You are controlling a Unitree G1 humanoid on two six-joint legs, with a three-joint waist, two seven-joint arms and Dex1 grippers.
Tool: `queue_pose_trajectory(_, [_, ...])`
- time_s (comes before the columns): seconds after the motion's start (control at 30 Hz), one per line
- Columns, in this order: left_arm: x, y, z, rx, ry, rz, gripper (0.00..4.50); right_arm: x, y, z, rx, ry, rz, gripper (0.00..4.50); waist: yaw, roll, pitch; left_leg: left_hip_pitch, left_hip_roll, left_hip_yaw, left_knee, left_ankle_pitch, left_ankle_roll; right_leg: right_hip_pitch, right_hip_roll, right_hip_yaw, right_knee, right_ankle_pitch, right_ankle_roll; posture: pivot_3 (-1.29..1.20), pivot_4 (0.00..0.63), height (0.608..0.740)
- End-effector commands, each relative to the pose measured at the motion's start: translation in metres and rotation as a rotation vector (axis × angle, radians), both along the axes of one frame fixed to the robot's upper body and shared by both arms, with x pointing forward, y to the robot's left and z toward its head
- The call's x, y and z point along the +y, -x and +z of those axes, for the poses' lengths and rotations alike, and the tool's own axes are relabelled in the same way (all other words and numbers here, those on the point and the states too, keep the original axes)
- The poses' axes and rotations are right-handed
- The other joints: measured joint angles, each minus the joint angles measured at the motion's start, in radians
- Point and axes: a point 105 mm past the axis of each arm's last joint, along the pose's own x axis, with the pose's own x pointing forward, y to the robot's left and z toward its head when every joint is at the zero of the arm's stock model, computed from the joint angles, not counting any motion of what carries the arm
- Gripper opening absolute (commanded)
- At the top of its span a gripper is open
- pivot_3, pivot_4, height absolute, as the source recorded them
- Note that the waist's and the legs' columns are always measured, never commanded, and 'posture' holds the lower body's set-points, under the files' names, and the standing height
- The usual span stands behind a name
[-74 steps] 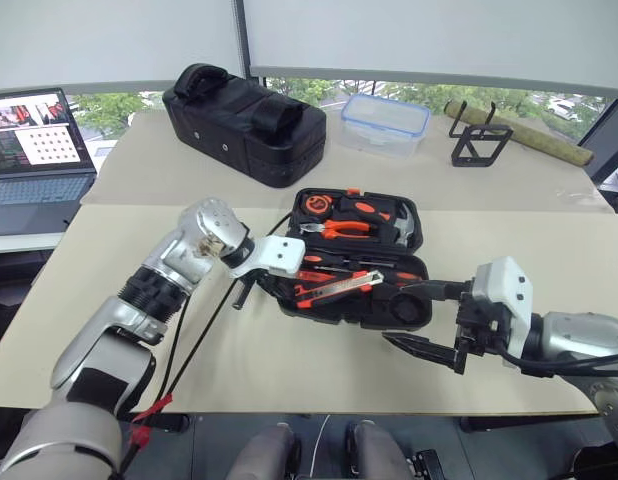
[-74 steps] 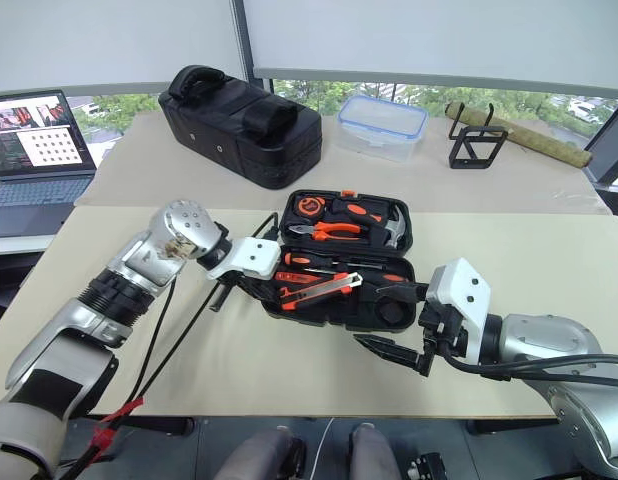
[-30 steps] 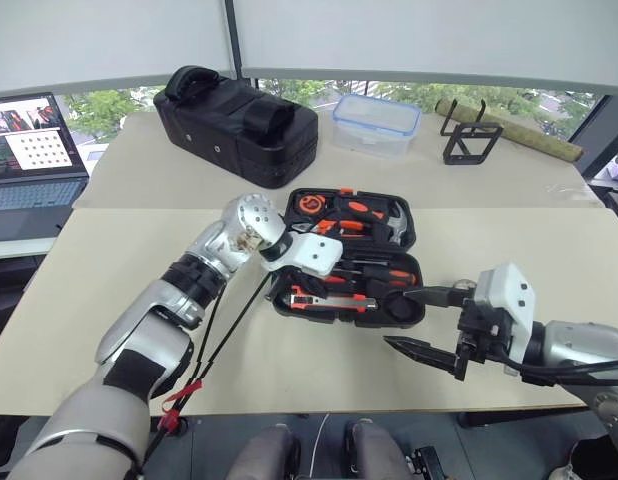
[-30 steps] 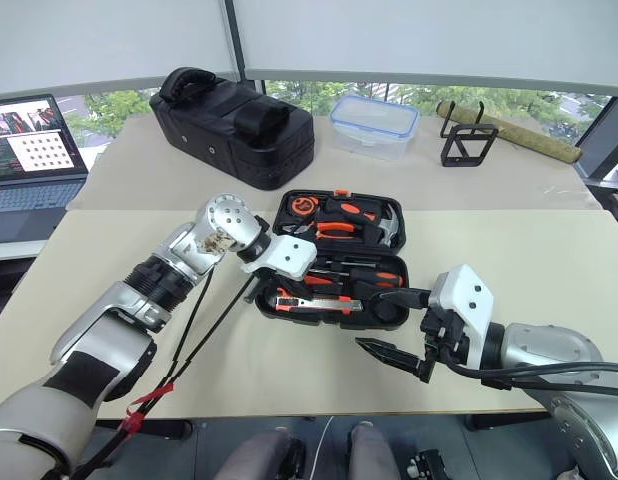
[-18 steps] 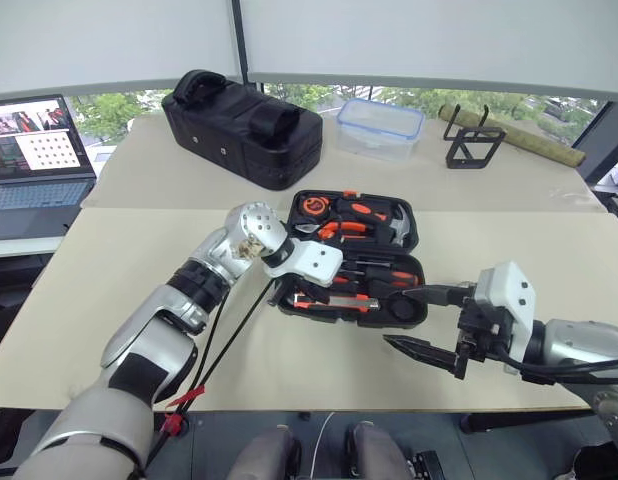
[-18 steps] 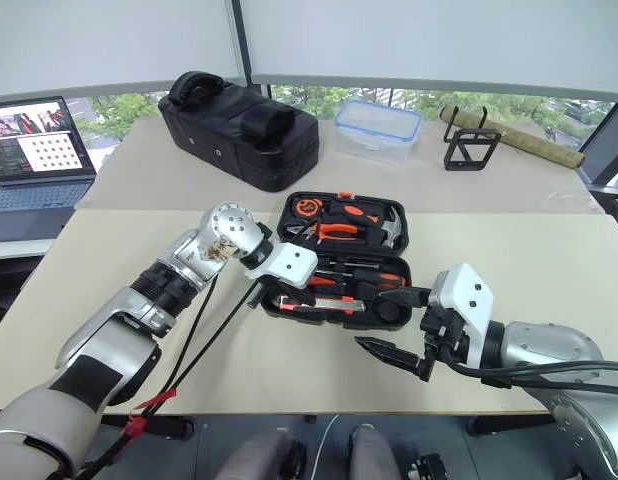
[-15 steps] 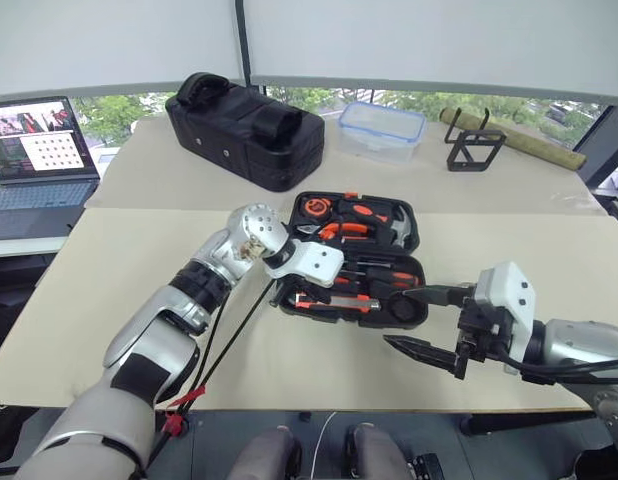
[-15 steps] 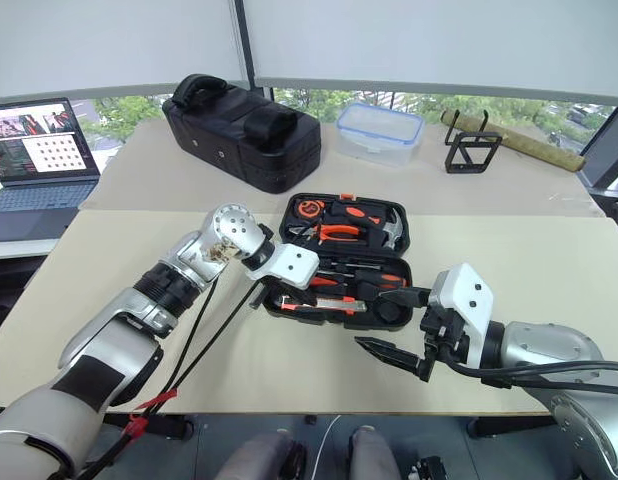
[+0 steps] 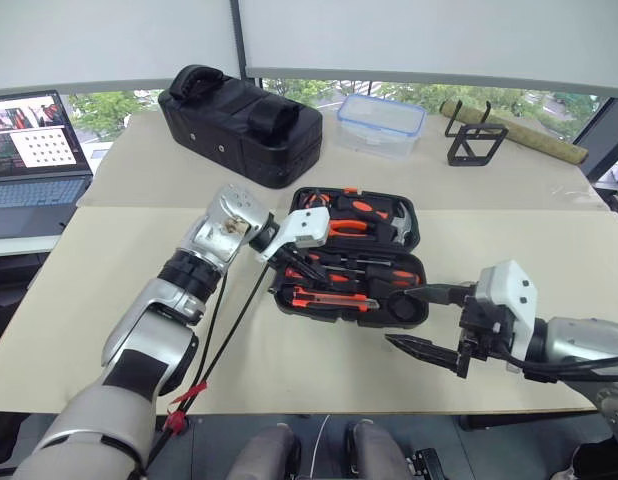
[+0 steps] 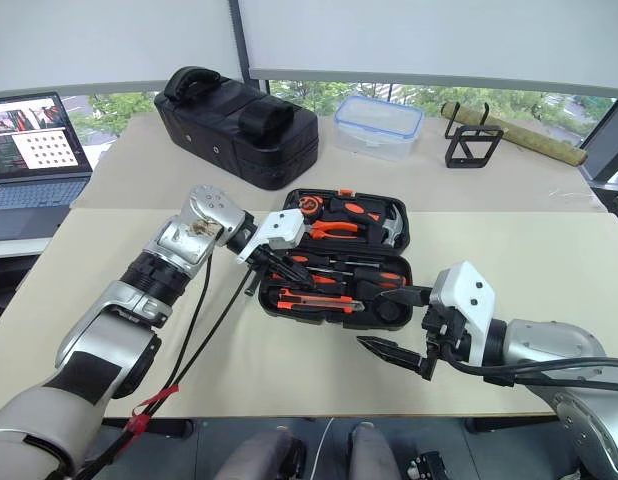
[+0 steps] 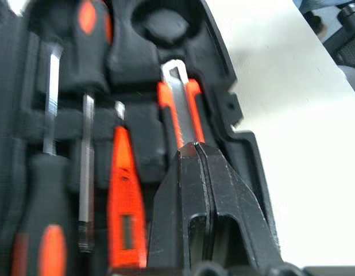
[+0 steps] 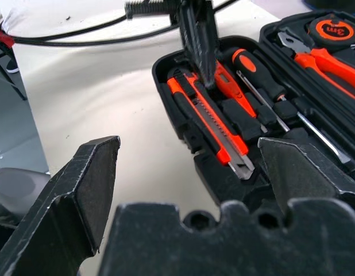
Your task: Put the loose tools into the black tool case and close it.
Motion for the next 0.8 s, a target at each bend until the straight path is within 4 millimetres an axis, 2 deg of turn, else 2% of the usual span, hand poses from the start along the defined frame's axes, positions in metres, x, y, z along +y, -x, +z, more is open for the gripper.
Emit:
queue_pose_trajectory(0.03, [-0.001,-0.001,-0.008,-0.063,-0.027,-0.020,0.02,0.001,0.000,0.004,-0.024,0.004,0.009,4.50,0.000,0.000,0.000,0.000,0.000,0.000,0.000,0.000,0.000,0.000,0.000,0.001,-0.001,0.000,0.000,0.00,0.150,0.722])
queue_pose_trajectory(0.13, [0.001,-0.003,-0.015,-0.098,-0.022,-0.007,0.02,-0.002,-0.001,0.003,-0.026,0.015,-0.012,4.50,0.000,0.000,0.000,0.000,0.000,0.000,-0.001,0.000,0.000,0.000,0.000,0.002,-0.001,0.000,0.000,0.00,0.150,0.722])
queue_pose_trajectory(0.17, [0.001,-0.006,-0.009,-0.110,0.033,0.021,0.02,-0.008,-0.004,0.003,-0.030,0.022,-0.049,4.50,0.000,0.000,0.000,0.000,0.000,0.000,-0.001,0.000,0.000,0.000,0.000,0.002,-0.001,0.000,0.000,0.00,0.150,0.722])
queue_pose_trajectory(0.27, [0.012,-0.010,0.021,-0.112,0.217,0.109,0.57,-0.044,-0.012,0.006,-0.034,0.053,-0.196,4.50,0.006,0.000,0.000,-0.001,0.000,0.000,0.000,0.000,0.000,-0.001,0.000,0.002,-0.001,0.000,0.000,0.00,0.150,0.722])
queue_pose_trajectory(0.37, [0.031,0.001,0.045,-0.101,0.327,0.125,1.73,-0.076,-0.010,0.007,-0.013,0.081,-0.290,4.50,0.006,0.000,0.000,-0.003,0.000,0.000,0.001,0.000,0.000,-0.002,0.000,0.002,0.000,0.000,0.000,0.00,0.150,0.722])
queue_pose_trajectory(0.47, [0.043,0.013,0.059,-0.081,0.386,0.146,2.67,-0.094,-0.008,0.007,0.003,0.100,-0.333,4.50,0.003,0.000,0.000,-0.001,0.001,0.000,-0.001,0.000,0.000,-0.002,0.001,0.002,0.001,0.000,0.000,0.00,0.150,0.722])
queue_pose_trajectory(0.6, [0.065,0.052,0.072,0.025,0.420,0.164,4.19,-0.124,-0.017,-0.005,0.058,0.126,-0.424,4.50,-0.006,0.001,0.000,0.000,0.001,0.000,-0.001,0.000,0.000,-0.001,0.000,0.003,0.001,0.000,0.000,0.00,0.150,0.722])
queue_pose_trajectory(0.63, [0.067,0.058,0.072,0.031,0.421,0.167,4.38,-0.127,-0.020,-0.009,0.068,0.133,-0.430,4.50,-0.010,0.001,0.000,0.000,0.001,0.000,-0.001,0.000,0.000,0.000,0.000,0.003,0.001,0.000,0.000,0.00,0.150,0.722])
queue_pose_trajectory(0.8, [0.069,0.080,0.067,0.049,0.420,0.198,4.38,-0.130,-0.037,-0.025,0.092,0.163,-0.432,4.50,-0.012,0.001,0.000,0.005,0.000,0.000,-0.006,0.000,-0.001,0.002,0.000,0.002,0.000,0.000,-0.001,0.00,0.150,0.722])
